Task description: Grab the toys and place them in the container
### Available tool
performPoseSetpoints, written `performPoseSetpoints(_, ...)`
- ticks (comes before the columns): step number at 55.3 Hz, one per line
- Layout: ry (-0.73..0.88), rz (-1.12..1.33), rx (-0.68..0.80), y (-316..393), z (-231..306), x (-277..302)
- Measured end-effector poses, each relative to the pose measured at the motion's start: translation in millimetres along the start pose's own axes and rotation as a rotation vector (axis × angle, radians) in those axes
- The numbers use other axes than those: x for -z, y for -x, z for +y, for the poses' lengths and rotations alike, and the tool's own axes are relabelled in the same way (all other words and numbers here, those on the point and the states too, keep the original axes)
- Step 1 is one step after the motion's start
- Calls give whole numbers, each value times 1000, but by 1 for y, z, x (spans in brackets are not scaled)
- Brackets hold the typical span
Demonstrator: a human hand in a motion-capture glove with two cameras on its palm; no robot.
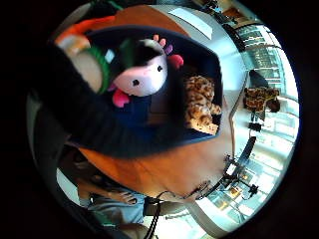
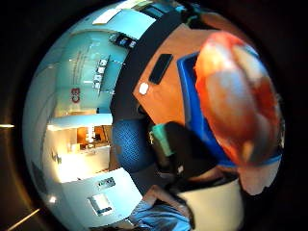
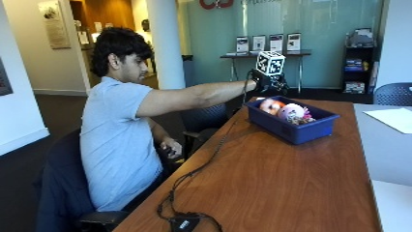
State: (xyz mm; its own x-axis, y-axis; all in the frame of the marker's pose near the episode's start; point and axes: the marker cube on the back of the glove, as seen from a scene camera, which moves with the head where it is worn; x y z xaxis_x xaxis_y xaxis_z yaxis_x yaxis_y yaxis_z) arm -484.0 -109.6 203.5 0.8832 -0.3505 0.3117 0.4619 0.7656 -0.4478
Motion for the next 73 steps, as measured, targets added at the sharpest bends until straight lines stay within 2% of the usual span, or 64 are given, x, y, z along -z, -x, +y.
performPoseSetpoints(5,-116,-27,31,-9,7,10)
performPoseSetpoints(9,-140,-21,41,-22,22,21)
performPoseSetpoints(24,-108,88,-27,-99,113,55)
performPoseSetpoints(44,-108,108,-147,-213,225,65)
performPoseSetpoints(59,-229,95,-159,-254,272,56)
performPoseSetpoints(73,-184,132,-145,-270,292,24)
